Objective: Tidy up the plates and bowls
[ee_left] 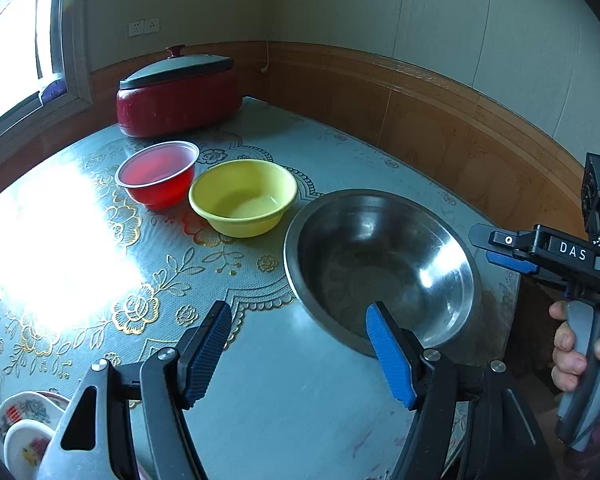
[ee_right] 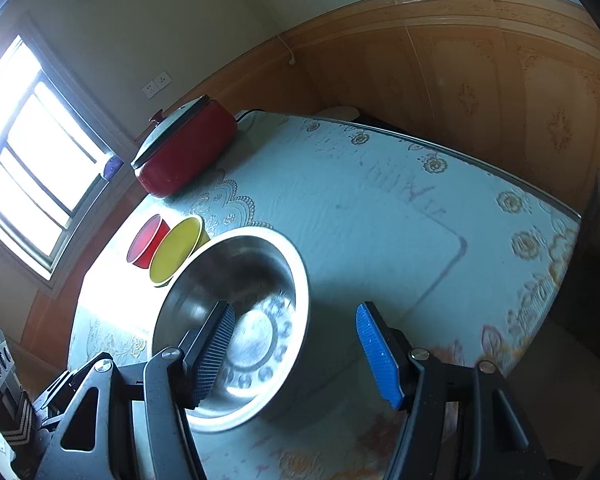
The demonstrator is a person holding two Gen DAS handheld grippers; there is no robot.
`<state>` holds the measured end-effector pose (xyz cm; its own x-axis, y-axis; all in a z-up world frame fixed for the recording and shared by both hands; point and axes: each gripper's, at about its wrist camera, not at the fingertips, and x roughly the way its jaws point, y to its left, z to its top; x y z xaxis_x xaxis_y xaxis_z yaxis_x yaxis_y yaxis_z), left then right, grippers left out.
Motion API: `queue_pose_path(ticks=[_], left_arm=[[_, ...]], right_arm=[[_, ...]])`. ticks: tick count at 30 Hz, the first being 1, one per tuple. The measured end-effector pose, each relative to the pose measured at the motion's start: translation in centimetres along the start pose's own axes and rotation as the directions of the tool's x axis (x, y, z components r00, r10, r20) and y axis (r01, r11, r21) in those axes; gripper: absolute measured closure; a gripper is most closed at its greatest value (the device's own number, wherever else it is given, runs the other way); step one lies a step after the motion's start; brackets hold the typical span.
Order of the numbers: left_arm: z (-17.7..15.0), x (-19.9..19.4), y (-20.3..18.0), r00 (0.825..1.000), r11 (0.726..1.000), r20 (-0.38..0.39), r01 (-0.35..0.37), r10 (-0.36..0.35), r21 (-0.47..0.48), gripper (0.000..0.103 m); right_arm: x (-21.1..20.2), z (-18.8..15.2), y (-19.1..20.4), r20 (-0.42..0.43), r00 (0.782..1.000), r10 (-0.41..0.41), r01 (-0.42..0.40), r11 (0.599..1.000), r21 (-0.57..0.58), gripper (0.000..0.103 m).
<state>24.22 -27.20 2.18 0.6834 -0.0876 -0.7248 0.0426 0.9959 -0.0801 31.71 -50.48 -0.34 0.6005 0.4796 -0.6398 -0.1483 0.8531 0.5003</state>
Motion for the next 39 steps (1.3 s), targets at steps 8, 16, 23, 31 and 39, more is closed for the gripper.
queue_pose_path(ticks=[8, 16, 23, 31, 39], left_arm=[[1.0, 2.0, -0.5, 0.999, 0.999, -0.016, 0.038, -0.038, 0.012, 0.032], [1.2, 4.1, -0.5, 0.994, 0.996, -0.070, 0.089, -0.088, 0.013, 0.034], [0.8, 5.7, -0.9, 0.987, 0.994, -0.117, 0.110, -0.109, 0.004, 0.057], [0.3, 5.4, -0.5, 0.990, 0.995, -0.099, 0.097, -0.098, -0.024, 0.073], [-1.0, 2.4, 1.4, 0.995, 0.996, -0.074, 0.070, -0.074, -0.058, 0.076]], right_arm=[[2.6, 1.4, -1.2, -0.030, 0.999, 0.034, -0.034, 0.999, 0.031, 0.053], [4.9, 1.8, -1.5, -0.057, 0.997, 0.043, -0.040, 0.997, 0.065, 0.074], [5.9, 1.2, -1.2, -0.085, 0.995, 0.045, -0.041, 0.998, 0.044, 0.086], [6.7, -0.1, 0.5, -0.122, 0.992, 0.006, -0.013, 0.999, -0.049, 0.095], [6.7, -1.5, 2.6, -0.180, 0.983, 0.029, -0.052, 0.990, -0.128, 0.095]])
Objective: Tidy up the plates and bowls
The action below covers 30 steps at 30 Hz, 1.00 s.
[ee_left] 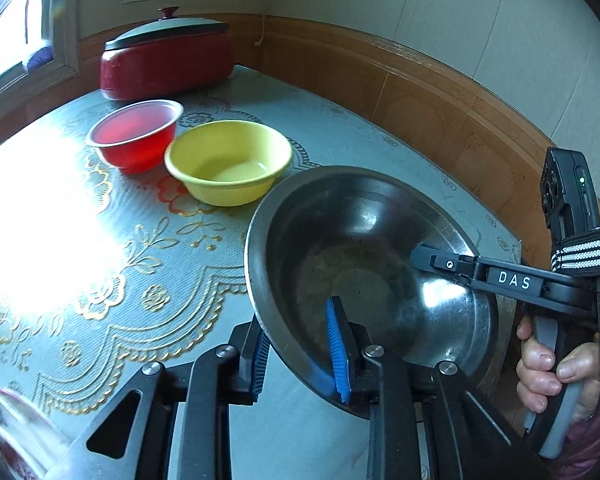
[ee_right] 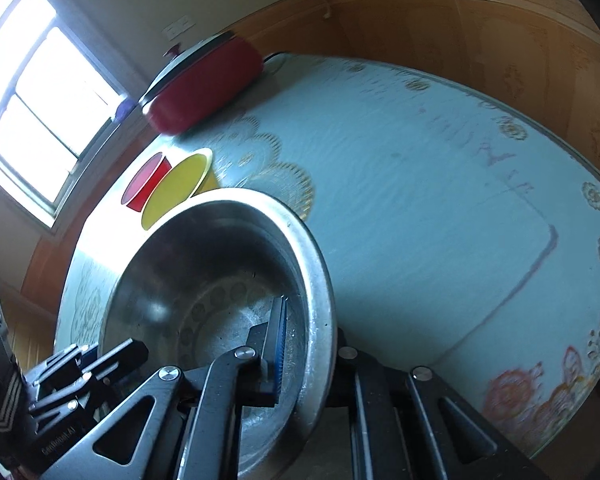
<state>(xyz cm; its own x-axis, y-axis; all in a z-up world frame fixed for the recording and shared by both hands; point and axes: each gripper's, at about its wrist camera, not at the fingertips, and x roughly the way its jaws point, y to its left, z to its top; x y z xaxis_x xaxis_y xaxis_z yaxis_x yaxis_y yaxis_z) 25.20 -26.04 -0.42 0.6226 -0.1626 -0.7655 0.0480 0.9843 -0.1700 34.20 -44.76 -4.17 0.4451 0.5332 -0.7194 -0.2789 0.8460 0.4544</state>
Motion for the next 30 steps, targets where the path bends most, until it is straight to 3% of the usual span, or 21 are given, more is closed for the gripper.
queue_pose_path(ticks=[7, 12, 20, 26, 30], left_arm=[[-1.3, -4.0, 2.8, 0.997, 0.996, 0.039, -0.070, 0.073, -0.062, 0.076], [-2.3, -5.2, 4.9, 0.991, 0.987, 0.025, -0.129, 0.132, -0.096, 0.077], [-3.7, -4.2, 6.7, 0.984, 0.984, -0.065, -0.170, 0.166, -0.059, 0.078], [-4.5, -4.4, 6.8, 0.985, 0.987, -0.077, -0.158, 0.156, -0.030, 0.078], [-4.5, -4.8, 6.9, 0.988, 0.989, -0.055, -0.147, 0.146, -0.022, 0.076]], right_arm=[[1.3, -1.1, 4.0, -0.081, 0.994, 0.079, -0.085, 0.994, -0.074, 0.094], [2.8, -1.8, 6.7, -0.140, 0.984, 0.113, -0.129, 0.986, -0.105, 0.094], [3.3, -2.9, 8.9, -0.151, 0.988, 0.035, -0.058, 0.988, -0.146, 0.092], [2.9, -3.3, 9.3, -0.130, 0.991, -0.014, -0.003, 0.992, -0.125, 0.090], [2.6, -3.1, 9.6, -0.099, 0.995, -0.012, 0.001, 0.994, -0.110, 0.078]])
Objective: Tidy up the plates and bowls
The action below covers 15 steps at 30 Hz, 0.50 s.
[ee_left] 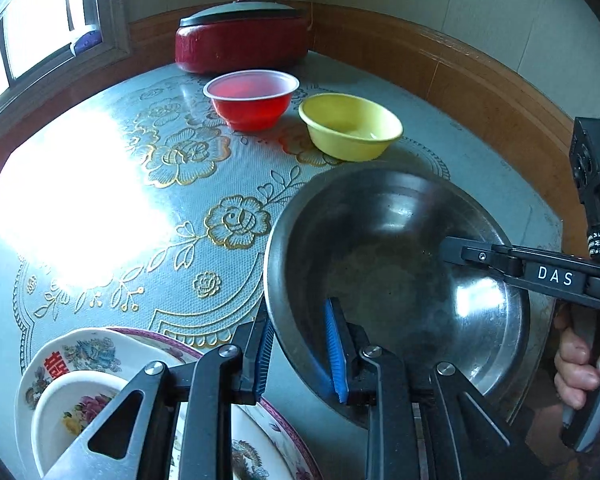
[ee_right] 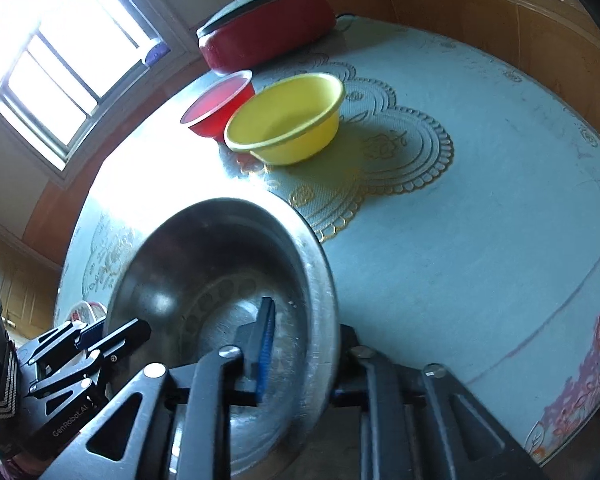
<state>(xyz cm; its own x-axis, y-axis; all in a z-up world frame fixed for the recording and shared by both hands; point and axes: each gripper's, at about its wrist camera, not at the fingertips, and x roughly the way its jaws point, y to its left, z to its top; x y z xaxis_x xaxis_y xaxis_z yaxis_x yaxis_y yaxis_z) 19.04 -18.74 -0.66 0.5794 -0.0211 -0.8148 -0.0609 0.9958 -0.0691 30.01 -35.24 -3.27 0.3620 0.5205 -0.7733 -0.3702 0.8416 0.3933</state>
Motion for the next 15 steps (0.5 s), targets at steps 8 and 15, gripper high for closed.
queue_pose_path(ticks=[8, 15], left_arm=[[0.1, -0.6, 0.2, 0.999, 1.000, 0.037, 0.004, -0.005, 0.018, 0.076], [0.6, -1.4, 0.7, 0.997, 1.000, 0.072, 0.006, -0.007, 0.014, 0.076]], right_arm=[[-1.5, 0.5, 0.1, 0.057, 0.997, -0.046, 0.044, 0.998, 0.035, 0.071], [-3.4, 0.9, -0.1, 0.108, 0.992, -0.069, 0.063, 0.996, 0.056, 0.071]])
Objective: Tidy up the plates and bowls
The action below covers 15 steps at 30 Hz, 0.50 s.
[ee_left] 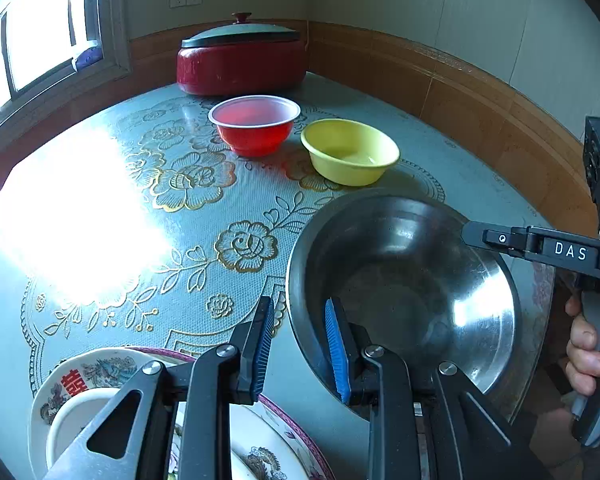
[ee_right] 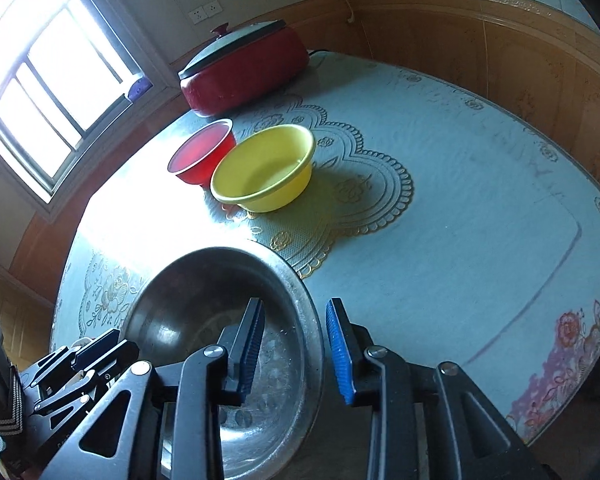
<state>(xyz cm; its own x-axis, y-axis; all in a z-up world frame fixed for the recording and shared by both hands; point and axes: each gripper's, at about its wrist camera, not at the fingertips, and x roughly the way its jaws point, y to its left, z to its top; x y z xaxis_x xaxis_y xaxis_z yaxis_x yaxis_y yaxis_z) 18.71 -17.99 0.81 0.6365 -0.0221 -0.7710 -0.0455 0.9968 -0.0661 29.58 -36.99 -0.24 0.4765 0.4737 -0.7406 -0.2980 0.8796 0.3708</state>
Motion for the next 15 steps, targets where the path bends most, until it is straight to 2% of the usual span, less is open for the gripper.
queue_pose_path(ticks=[7, 15], left_arm=[[0.4, 0.0, -0.3, 1.000, 1.000, 0.014, 0.004, -0.004, 0.006, 0.076], [1.6, 0.5, -1.6, 0.998, 0.998, 0.022, -0.061, 0.062, -0.011, 0.076]], right_arm=[[-1.1, -0.1, -0.2, 0.012, 1.000, -0.011, 0.011, 1.000, 0.006, 0.072], [-1.4, 1.6, -1.2, 0.029, 0.997, 0.074, -0.074, 0.997, -0.006, 0.071]])
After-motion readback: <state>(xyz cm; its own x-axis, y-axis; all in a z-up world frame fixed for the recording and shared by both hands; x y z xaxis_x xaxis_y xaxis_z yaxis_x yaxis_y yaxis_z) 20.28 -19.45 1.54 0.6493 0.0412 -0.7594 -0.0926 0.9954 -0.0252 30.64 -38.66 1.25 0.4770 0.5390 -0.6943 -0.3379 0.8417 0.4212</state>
